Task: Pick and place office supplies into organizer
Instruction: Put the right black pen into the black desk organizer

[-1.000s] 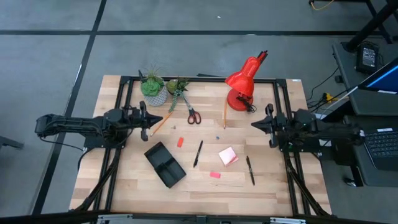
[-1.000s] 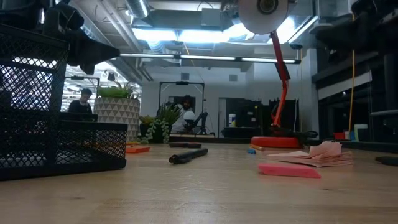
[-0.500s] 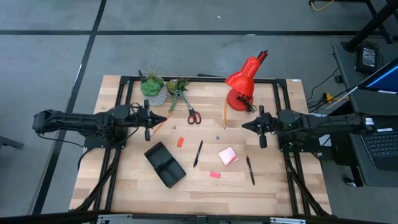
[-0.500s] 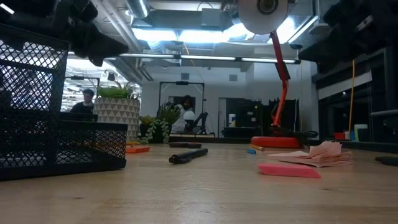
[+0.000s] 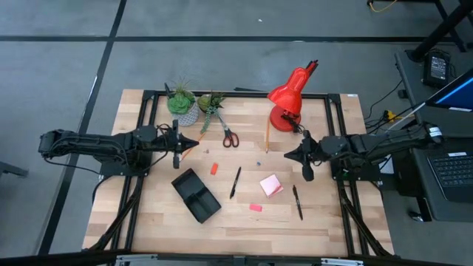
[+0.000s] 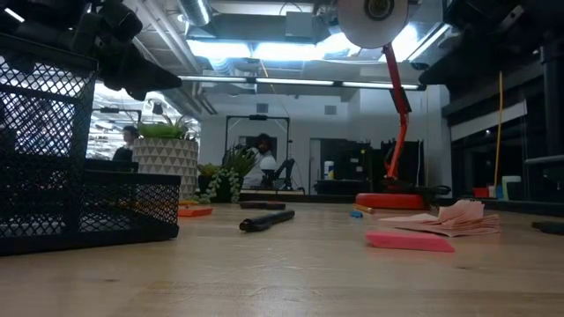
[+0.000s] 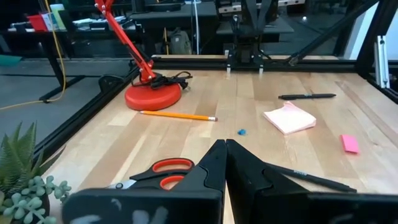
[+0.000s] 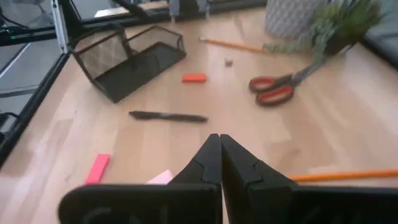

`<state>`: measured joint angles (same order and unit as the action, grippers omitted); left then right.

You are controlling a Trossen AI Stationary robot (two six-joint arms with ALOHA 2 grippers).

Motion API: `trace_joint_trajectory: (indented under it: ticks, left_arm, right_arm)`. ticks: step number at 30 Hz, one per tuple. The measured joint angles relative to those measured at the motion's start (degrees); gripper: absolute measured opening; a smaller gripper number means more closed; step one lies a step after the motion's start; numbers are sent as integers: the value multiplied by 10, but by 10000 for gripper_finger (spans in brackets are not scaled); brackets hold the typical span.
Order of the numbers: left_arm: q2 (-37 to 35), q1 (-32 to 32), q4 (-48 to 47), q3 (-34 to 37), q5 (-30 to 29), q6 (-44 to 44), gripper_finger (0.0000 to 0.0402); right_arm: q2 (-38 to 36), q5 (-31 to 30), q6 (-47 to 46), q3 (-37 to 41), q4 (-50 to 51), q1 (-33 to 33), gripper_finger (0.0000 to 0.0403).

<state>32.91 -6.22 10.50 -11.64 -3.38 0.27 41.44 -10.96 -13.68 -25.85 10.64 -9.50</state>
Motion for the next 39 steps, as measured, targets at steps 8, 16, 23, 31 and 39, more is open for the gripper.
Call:
trace_joint_trajectory:
  ticks: [8,16,23,31,39]
  left_arm:
    - [0,0,-1,0,0,15,2]
    - [0,0,-1,0,0,20,3]
    - [0,0,0,0,-1,35,2]
    - [0,0,14,0,-31,40,2]
    - [1,0,24,0,-31,37,3]
  right_arm:
    - [40,-29,-96,0,19,-71,1]
    - [83,-104,-167,-58,108,-139,1]
    - [154,-125,-310,-149,254,-199,1]
    - [220,-123,-445,-223,368,-252,1]
    - [297,-124,-475,-306,423,-299,1]
